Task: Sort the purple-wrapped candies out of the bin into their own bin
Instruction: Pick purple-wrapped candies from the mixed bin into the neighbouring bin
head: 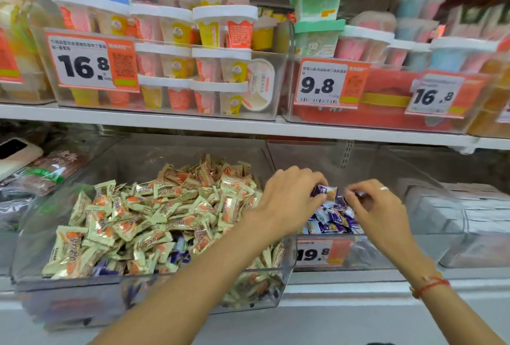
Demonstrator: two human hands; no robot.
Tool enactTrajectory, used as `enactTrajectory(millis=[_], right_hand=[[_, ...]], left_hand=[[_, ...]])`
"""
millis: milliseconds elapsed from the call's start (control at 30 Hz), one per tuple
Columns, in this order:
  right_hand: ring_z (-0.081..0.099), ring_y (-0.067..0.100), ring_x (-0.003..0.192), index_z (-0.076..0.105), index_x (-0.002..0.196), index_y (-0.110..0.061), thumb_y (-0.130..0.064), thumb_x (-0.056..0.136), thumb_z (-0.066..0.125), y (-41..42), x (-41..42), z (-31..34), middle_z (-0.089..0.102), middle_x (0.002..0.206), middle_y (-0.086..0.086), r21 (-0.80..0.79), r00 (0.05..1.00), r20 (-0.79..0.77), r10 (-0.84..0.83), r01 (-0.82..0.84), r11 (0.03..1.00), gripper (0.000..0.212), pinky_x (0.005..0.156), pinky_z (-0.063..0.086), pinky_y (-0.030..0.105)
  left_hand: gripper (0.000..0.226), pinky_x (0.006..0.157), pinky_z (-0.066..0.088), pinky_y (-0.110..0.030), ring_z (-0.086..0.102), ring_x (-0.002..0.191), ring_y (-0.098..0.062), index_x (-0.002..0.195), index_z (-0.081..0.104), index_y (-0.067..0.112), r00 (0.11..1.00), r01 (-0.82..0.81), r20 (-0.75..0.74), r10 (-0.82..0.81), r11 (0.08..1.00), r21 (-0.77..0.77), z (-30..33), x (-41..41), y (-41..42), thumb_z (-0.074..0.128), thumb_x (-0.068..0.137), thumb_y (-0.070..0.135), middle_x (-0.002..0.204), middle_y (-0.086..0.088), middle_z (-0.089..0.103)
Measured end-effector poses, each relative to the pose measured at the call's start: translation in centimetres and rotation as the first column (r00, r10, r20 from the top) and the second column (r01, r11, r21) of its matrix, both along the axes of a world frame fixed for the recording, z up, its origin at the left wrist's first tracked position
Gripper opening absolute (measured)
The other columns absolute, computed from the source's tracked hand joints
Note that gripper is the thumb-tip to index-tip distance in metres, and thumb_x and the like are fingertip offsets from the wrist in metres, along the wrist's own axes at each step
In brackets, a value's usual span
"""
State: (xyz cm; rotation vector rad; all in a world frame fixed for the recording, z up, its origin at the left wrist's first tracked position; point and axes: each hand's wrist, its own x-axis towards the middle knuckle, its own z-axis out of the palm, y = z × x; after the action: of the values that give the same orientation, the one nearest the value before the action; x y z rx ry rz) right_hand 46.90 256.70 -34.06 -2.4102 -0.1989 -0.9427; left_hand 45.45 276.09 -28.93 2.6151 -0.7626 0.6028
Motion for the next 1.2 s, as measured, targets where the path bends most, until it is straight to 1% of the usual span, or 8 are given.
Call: enactTrajectory(millis=[167, 333, 467, 567, 700, 833, 1033, 1200], right_hand=[[0.060, 0.017, 0.110, 0.064, 0.121, -0.034, -0.020, 0.092, 0.061, -2.4, 0.3, -0.5, 0.064, 0.122, -0.012, -0.198, 0.914, -0.402, 0.057, -0.148, 0.969, 0.032, 0.088, 0.049, 0.035], [0.062, 0.006, 0.096, 0.068, 0.107, -0.034, -0.016, 0.087, 0.067, -1.3, -2.0, 0.4, 0.065, 0.106, -0.019, -0.139, 0.969, -0.193, 0.153, -0.181, 0.974, 0.027, 0.085, 0.052, 0.031], [0.062, 0.001, 0.090, 0.072, 0.099, -0.028, -0.011, 0.087, 0.067, 4.9, -4.2, 3.1, 0.066, 0.096, -0.022, -0.046, 0.929, 0.024, 0.370, -0.369, 0.928, 0.022, 0.077, 0.048, 0.018], [0.062, 0.004, 0.094, 0.071, 0.104, -0.029, -0.022, 0.090, 0.065, 11.1, -5.0, 4.9, 0.066, 0.096, -0.021, -0.099, 0.824, 0.013, 0.567, -0.563, 0.821, 0.017, 0.080, 0.051, 0.025], [0.050, 0.004, 0.114, 0.063, 0.120, -0.033, -0.031, 0.093, 0.059, 19.1, -3.8, 4.8, 0.063, 0.118, -0.016, -0.349, 0.670, -0.411, 0.619, -0.743, 0.571, 0.027, 0.098, 0.040, 0.027], [0.046, 0.012, 0.104, 0.064, 0.124, -0.024, -0.031, 0.088, 0.066, 23.1, -1.4, 2.7, 0.063, 0.110, -0.006, -0.489, 0.596, -0.651, 0.470, -0.803, 0.341, 0.037, 0.084, 0.040, 0.027], [0.032, 0.014, 0.093, 0.043, 0.142, -0.028, -0.065, 0.079, 0.059, 23.8, 0.5, 0.4, 0.051, 0.115, -0.003, -0.634, 0.638, -0.708, 0.302, -0.763, 0.125, 0.074, 0.072, 0.025, 0.029], [0.033, 0.012, 0.086, 0.065, 0.112, -0.025, -0.055, 0.083, 0.062, 24.6, 0.2, 0.1, 0.059, 0.101, -0.005, -0.681, 0.666, -0.618, 0.417, -0.719, 0.140, 0.041, 0.068, 0.026, 0.029]], left_hand=[[0.033, 0.095, 0.036, -0.038, 0.050, 0.115, -0.024, 0.128, 0.057, 0.023, 0.998, -0.011, -0.054, 0.020, 0.985, 0.169, -0.9, 2.1, -2.1, 0.049, 0.096, 0.031, 0.120, -0.001, 0.064], [0.028, 0.095, 0.039, -0.031, 0.049, 0.111, -0.007, 0.121, 0.059, 0.032, 0.999, -0.039, 0.030, 0.041, 0.997, -0.066, -0.3, -1.4, 5.2, 0.052, 0.095, 0.035, 0.117, 0.016, 0.061], [0.026, 0.087, 0.040, -0.023, 0.049, 0.111, -0.001, 0.119, 0.059, 0.038, 0.965, -0.257, 0.043, 0.259, 0.965, -0.055, -0.5, -4.6, 14.8, 0.054, 0.093, 0.038, 0.118, 0.023, 0.058], [0.033, 0.096, 0.042, -0.029, 0.046, 0.120, -0.003, 0.122, 0.055, 0.042, 0.925, -0.354, -0.103, 0.365, 0.928, 0.115, -1.1, -5.5, 20.6, 0.057, 0.089, 0.046, 0.128, 0.021, 0.054], [0.060, 0.111, 0.027, -0.033, 0.029, 0.132, -0.004, 0.134, 0.045, 0.042, 0.867, -0.214, -0.370, 0.334, 0.920, 0.329, -3.5, -5.7, 23.2, 0.063, 0.079, 0.060, 0.144, 0.020, 0.036], [0.037, 0.108, 0.030, -0.038, 0.028, 0.132, -0.006, 0.109, 0.061, 0.044, 0.898, -0.259, -0.284, 0.337, 0.924, 0.280, -4.9, -5.4, 23.2, 0.068, 0.076, 0.057, 0.142, 0.018, 0.036], [0.021, 0.089, 0.032, -0.029, 0.039, 0.115, -0.007, 0.093, 0.063, 0.040, 0.907, -0.344, -0.166, 0.388, 0.907, 0.244, -5.2, -4.1, 23.4, 0.073, 0.076, 0.046, 0.123, 0.021, 0.049], [0.021, 0.092, 0.035, -0.031, 0.040, 0.118, -0.008, 0.096, 0.064, 0.041, 0.895, -0.388, -0.143, 0.422, 0.896, 0.218, -5.2, -3.7, 23.5, 0.074, 0.078, 0.035, 0.121, 0.020, 0.053]])
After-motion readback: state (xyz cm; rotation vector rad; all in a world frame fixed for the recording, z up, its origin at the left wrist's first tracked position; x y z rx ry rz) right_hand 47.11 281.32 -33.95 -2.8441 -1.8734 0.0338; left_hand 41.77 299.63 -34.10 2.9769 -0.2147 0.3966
